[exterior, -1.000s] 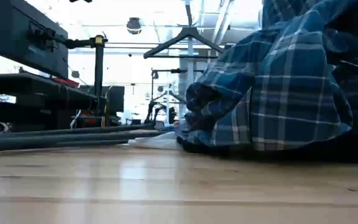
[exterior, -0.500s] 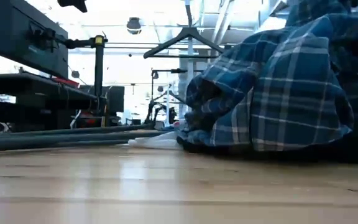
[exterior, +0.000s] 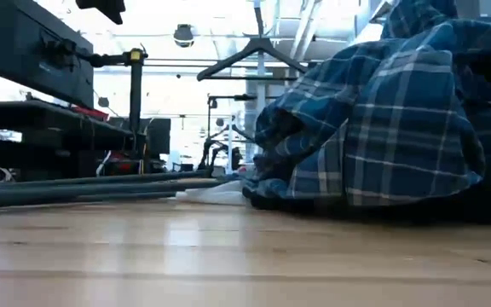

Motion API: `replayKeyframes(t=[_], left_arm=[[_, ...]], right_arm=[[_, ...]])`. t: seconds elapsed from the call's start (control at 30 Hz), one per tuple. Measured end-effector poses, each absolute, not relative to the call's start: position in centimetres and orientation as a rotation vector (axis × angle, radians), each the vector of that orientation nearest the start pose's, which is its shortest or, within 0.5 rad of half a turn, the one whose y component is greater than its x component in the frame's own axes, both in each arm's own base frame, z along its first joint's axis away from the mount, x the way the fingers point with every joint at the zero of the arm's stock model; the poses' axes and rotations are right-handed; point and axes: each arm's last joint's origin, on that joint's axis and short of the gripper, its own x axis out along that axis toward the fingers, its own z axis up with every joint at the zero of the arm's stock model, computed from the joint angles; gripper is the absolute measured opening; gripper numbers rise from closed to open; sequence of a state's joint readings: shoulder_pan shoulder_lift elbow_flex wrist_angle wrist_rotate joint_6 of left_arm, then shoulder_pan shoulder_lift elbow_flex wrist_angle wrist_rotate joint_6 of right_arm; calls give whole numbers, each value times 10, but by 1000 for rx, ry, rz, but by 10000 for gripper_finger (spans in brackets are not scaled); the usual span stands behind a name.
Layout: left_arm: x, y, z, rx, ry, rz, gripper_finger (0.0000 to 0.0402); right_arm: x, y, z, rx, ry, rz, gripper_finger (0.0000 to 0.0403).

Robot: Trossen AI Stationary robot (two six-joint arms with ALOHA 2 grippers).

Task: Hang clothes
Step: Return to Home Position

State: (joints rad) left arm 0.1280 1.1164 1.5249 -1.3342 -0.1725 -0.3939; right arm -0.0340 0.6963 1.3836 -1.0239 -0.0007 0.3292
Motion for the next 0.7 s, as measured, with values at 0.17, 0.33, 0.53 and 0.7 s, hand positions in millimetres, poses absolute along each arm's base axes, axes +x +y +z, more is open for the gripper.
replayKeyframes(t=[0.17,0.33,0.53,0.7], left_arm=[[161,26,416,-351,857,470,144],[160,26,416,-354,866,473,144],[162,21,414,-428,862,475,144],[163,19,414,-388,862,440,144]], right_arm=[[71,-2,393,304,287,-69,209],[86,-2,339,307,158,-51,209],[84,-2,289,289,-11,-21,209],[71,-1,265,259,-123,13,209]])
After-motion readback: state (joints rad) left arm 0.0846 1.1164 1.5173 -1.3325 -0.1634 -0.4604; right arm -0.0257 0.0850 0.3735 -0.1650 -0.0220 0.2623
